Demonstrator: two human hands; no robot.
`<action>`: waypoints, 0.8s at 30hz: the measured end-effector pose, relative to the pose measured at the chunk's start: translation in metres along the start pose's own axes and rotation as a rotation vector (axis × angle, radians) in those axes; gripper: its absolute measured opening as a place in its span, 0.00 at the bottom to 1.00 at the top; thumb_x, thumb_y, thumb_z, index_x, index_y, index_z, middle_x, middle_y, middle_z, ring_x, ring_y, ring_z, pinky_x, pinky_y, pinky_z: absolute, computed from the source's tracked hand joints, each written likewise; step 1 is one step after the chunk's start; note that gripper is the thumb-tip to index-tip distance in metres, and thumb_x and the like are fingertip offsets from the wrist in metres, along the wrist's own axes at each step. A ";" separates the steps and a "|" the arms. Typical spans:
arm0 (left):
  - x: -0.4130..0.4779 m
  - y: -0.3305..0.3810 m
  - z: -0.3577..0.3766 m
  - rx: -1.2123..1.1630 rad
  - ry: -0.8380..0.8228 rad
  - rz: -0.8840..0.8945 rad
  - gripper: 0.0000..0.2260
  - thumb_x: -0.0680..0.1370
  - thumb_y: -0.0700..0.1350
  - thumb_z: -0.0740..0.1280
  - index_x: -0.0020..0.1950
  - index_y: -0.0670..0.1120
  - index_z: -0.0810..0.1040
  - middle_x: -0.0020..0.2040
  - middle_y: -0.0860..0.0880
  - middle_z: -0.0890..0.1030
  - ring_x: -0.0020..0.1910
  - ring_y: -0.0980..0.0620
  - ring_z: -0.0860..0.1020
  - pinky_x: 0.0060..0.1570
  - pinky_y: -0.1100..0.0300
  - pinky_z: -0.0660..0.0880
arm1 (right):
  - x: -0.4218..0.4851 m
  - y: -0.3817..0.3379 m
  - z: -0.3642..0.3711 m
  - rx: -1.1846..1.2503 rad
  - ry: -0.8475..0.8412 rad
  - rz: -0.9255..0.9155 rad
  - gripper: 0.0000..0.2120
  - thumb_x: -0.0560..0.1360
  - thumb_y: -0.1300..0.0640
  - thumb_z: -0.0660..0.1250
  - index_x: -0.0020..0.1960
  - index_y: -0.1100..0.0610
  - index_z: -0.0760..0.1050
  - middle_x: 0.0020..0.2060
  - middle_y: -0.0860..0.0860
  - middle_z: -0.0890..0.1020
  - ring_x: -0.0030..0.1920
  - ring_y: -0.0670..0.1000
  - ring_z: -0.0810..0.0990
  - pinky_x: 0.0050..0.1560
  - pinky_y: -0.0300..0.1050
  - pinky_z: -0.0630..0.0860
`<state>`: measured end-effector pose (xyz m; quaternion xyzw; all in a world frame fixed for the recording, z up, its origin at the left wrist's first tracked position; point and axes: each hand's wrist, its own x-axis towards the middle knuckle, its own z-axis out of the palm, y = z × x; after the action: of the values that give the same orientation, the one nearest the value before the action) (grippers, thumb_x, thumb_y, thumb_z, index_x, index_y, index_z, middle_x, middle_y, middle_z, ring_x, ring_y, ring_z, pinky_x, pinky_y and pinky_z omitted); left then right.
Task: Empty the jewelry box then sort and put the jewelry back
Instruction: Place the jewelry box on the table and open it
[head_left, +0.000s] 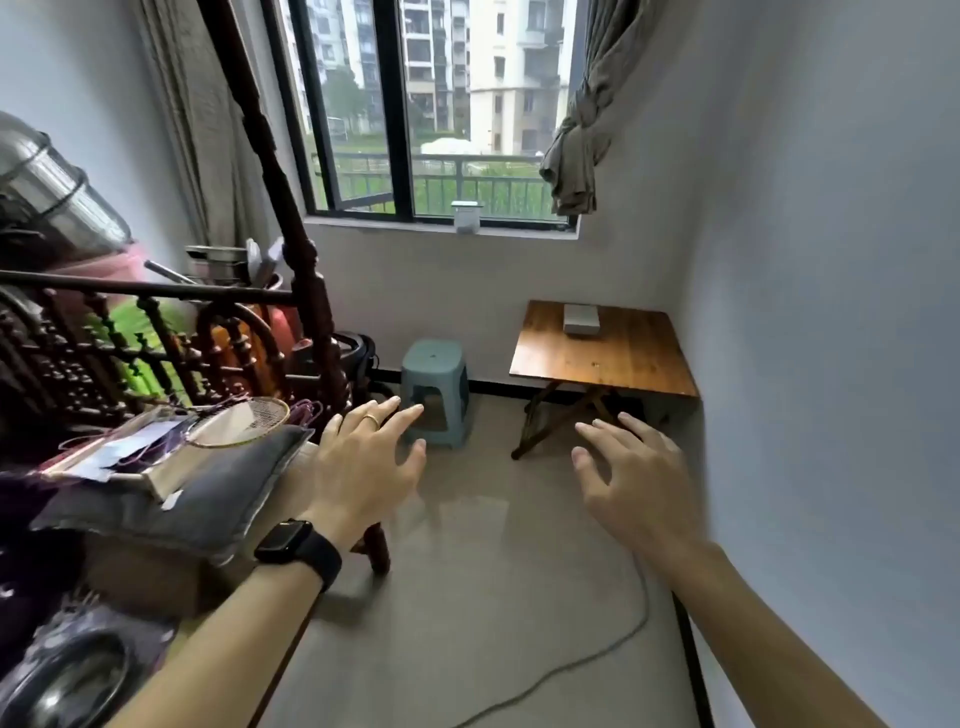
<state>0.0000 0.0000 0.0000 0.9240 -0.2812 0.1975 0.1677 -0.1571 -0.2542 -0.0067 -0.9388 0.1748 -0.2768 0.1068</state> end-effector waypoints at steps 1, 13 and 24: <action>0.017 -0.003 0.009 -0.021 -0.013 0.005 0.22 0.77 0.58 0.62 0.71 0.56 0.76 0.71 0.50 0.76 0.72 0.47 0.70 0.72 0.44 0.63 | 0.017 0.004 0.008 -0.001 0.006 -0.006 0.22 0.78 0.42 0.57 0.67 0.47 0.78 0.66 0.45 0.79 0.74 0.50 0.68 0.73 0.56 0.63; 0.265 -0.028 0.119 -0.055 -0.071 0.063 0.22 0.80 0.56 0.64 0.74 0.56 0.72 0.74 0.50 0.73 0.76 0.48 0.66 0.75 0.46 0.59 | 0.228 0.060 0.107 -0.080 0.016 0.074 0.22 0.78 0.42 0.57 0.66 0.47 0.79 0.64 0.46 0.81 0.72 0.51 0.70 0.71 0.58 0.67; 0.416 -0.054 0.247 -0.081 -0.156 0.042 0.22 0.80 0.56 0.64 0.74 0.56 0.72 0.75 0.50 0.72 0.76 0.48 0.65 0.76 0.47 0.57 | 0.383 0.111 0.239 -0.028 -0.098 0.139 0.24 0.78 0.41 0.55 0.69 0.47 0.77 0.67 0.47 0.79 0.74 0.52 0.67 0.73 0.58 0.63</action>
<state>0.4164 -0.2503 -0.0330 0.9230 -0.3206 0.1168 0.1781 0.2471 -0.4799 -0.0519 -0.9384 0.2378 -0.2198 0.1209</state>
